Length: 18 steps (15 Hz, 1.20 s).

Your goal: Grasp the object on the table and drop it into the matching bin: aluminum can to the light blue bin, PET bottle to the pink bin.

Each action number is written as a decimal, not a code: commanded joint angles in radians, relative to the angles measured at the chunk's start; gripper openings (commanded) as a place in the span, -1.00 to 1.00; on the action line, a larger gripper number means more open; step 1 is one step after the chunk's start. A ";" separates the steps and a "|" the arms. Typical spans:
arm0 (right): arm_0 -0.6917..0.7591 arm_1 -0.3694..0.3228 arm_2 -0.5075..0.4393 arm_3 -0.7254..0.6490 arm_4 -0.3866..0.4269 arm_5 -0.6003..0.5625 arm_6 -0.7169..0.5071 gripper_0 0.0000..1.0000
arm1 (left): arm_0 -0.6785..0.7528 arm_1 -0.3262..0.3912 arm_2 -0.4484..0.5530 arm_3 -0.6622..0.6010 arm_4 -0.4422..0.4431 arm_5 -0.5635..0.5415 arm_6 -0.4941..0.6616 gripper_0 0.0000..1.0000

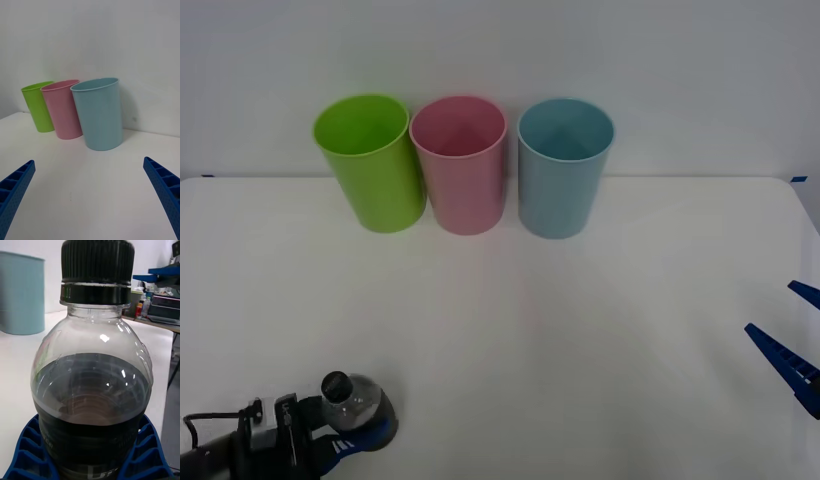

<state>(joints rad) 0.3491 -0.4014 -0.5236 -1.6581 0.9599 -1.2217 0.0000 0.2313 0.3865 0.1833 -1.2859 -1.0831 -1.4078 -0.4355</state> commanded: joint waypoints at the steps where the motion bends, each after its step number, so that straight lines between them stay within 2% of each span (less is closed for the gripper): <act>1: 0.000 0.000 0.000 0.000 0.000 0.000 0.000 1.00 | 0.052 0.000 0.022 -0.072 0.083 0.093 0.008 -1.00; 4: 0.000 0.000 0.000 0.000 0.000 0.000 0.000 1.00 | 0.086 0.000 0.031 -0.133 0.160 0.168 0.018 -1.00; 9: 0.000 0.000 0.000 0.000 0.000 0.000 0.000 1.00 | 0.054 -0.001 0.097 -0.153 0.249 0.190 0.072 -1.00; 11: 0.000 0.000 0.000 0.000 0.000 0.000 0.000 1.00 | 0.013 -0.001 0.120 -0.164 0.249 0.201 0.152 -1.00; 14: 0.000 0.000 0.000 0.000 0.000 0.000 0.000 1.00 | -0.061 -0.001 0.113 -0.234 0.244 0.311 0.256 -1.00; 18: 0.000 0.000 0.000 0.000 0.000 0.000 0.000 1.00 | -0.142 0.000 0.140 -0.329 0.172 0.375 0.414 -1.00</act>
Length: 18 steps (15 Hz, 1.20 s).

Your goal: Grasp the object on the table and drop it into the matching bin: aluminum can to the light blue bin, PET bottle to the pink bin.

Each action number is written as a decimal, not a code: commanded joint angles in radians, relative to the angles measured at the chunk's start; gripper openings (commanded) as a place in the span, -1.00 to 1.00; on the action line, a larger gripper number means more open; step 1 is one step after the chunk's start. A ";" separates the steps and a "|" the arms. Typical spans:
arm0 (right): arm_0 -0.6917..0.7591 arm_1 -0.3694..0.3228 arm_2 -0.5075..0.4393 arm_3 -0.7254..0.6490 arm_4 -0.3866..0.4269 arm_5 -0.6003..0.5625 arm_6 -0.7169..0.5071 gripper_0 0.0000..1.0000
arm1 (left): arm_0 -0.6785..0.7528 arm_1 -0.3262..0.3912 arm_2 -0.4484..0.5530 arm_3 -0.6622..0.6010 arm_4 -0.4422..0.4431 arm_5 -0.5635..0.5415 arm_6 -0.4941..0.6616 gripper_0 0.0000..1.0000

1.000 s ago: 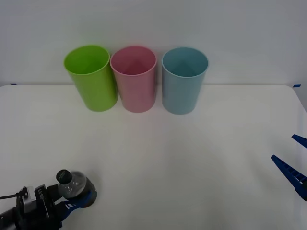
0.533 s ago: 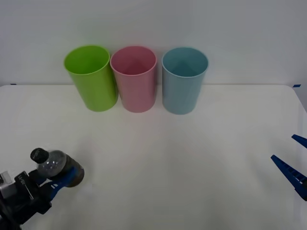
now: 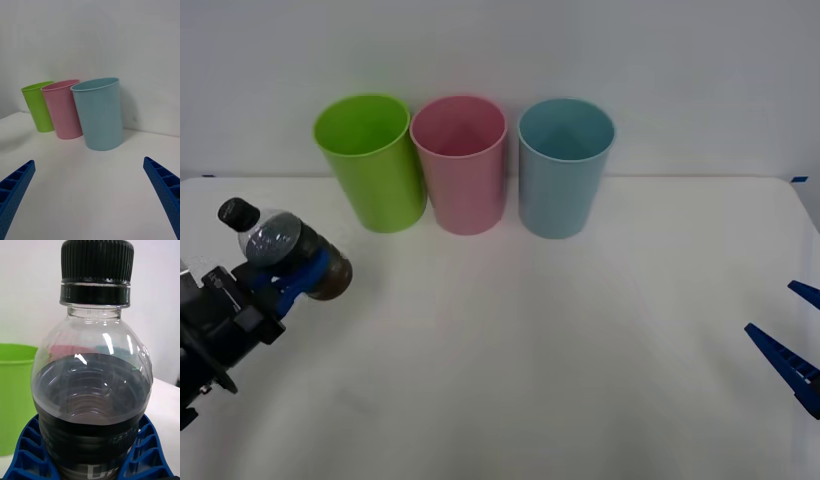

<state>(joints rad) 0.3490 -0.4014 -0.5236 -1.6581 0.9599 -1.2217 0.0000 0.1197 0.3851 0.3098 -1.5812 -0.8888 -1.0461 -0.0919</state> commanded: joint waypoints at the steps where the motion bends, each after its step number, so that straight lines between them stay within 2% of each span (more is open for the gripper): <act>1: 0.000 0.000 0.000 0.000 0.000 0.000 0.000 1.00 | -0.049 0.000 0.023 -0.054 -0.041 0.021 0.115 -1.00; 6: 0.000 0.000 0.000 0.000 0.000 0.000 0.000 1.00 | -0.146 0.008 0.055 -0.115 -0.145 0.061 0.319 -1.00; 13: 0.000 0.000 0.000 0.000 0.000 0.000 0.000 1.00 | -0.322 0.017 -0.011 -0.134 -0.298 0.222 0.509 -1.00; 15: 0.000 0.000 0.000 0.000 0.000 0.000 0.000 1.00 | -0.384 0.017 -0.034 -0.112 -0.354 0.248 0.555 -1.00; 18: 0.000 0.000 0.000 0.000 0.000 0.000 0.000 1.00 | -0.509 0.017 -0.066 0.012 -0.423 0.253 0.560 -1.00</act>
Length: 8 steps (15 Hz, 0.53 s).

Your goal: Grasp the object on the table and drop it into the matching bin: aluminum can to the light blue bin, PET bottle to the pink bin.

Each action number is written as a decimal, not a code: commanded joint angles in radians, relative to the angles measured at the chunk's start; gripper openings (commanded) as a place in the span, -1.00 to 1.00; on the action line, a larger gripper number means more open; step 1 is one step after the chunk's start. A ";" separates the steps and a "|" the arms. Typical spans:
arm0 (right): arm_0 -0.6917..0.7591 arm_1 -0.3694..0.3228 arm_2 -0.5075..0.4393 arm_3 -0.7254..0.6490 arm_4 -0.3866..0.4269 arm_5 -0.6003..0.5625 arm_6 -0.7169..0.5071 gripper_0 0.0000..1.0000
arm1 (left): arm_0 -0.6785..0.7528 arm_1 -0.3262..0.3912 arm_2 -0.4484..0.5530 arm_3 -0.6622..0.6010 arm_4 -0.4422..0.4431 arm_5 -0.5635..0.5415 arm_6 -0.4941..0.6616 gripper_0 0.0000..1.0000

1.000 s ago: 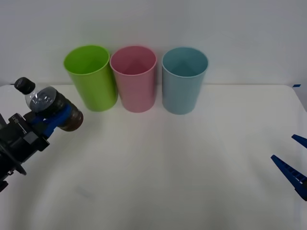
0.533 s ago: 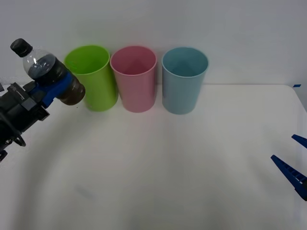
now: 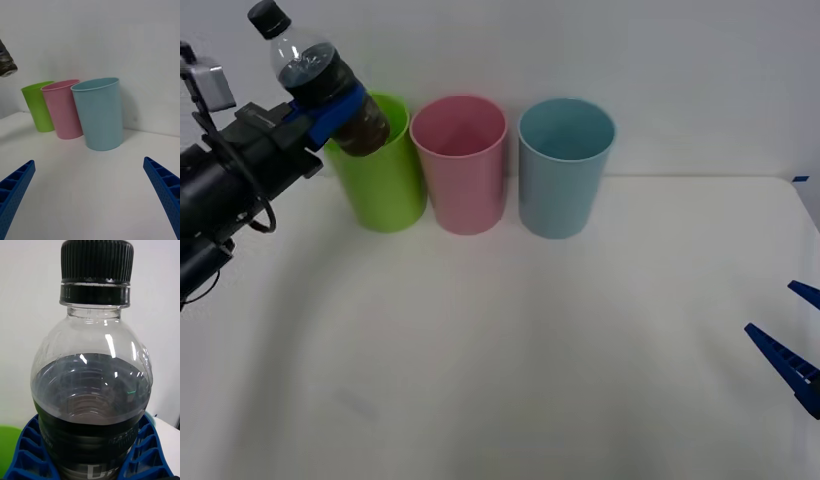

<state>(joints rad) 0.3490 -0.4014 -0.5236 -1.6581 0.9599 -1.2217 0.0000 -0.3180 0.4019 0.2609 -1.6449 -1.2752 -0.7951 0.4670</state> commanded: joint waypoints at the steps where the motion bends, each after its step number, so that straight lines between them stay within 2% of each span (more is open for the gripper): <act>1: 0.000 0.000 0.000 0.000 0.000 0.000 0.000 1.00 | -0.111 0.000 -0.023 0.116 -0.049 0.002 0.001 -1.00; 8: 0.000 0.000 0.000 0.000 0.000 0.000 0.000 1.00 | -0.365 -0.002 -0.072 0.387 -0.151 0.007 -0.001 -1.00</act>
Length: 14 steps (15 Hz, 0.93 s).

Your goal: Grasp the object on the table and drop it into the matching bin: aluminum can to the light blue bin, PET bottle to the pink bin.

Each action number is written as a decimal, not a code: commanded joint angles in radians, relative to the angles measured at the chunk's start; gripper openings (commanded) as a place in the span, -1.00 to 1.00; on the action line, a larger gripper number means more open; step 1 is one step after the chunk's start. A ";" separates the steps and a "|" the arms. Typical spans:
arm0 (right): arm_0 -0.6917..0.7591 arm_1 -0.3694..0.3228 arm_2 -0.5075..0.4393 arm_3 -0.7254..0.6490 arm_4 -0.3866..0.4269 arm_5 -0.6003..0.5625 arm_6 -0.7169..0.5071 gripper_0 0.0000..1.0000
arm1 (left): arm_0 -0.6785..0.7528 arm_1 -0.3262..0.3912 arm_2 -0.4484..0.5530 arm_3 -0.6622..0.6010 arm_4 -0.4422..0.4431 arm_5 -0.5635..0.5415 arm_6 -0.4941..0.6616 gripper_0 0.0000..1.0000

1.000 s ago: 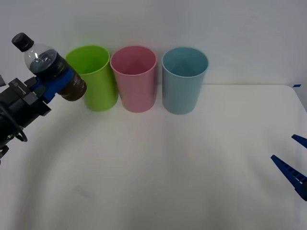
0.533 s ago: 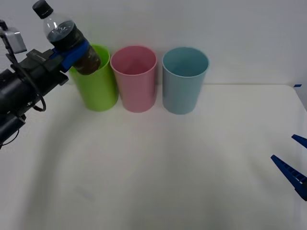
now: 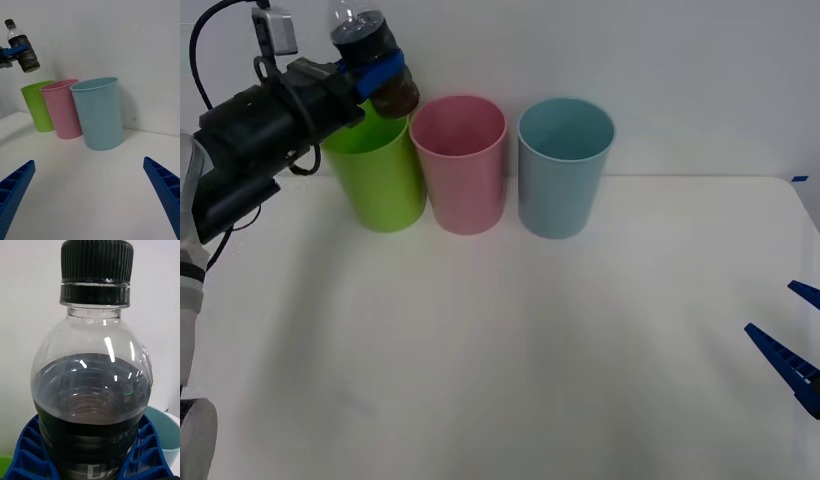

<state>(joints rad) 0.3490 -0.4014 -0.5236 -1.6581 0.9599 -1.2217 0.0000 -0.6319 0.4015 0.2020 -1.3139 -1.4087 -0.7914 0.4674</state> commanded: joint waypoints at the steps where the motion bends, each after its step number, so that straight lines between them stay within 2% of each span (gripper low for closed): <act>1: 0.000 0.000 0.000 0.000 0.000 0.000 0.000 1.00 | -0.077 0.000 -0.026 0.085 -0.019 0.014 -0.003 -1.00; 6: 0.000 0.000 0.000 0.000 0.000 0.000 0.000 1.00 | -0.176 -0.001 -0.078 0.182 -0.047 0.060 -0.001 -1.00; 10: 0.000 0.000 0.000 0.000 0.000 0.000 0.000 1.00 | -0.186 -0.021 -0.078 0.183 -0.087 0.064 -0.006 -1.00; 14: 0.000 0.000 0.000 0.000 0.000 0.000 0.000 1.00 | -0.186 -0.024 -0.093 0.183 -0.087 0.066 -0.009 -1.00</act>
<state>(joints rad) 0.3491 -0.4014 -0.5236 -1.6581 0.9599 -1.2217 0.0000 -0.8175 0.3775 0.1115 -1.1304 -1.4958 -0.7256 0.4588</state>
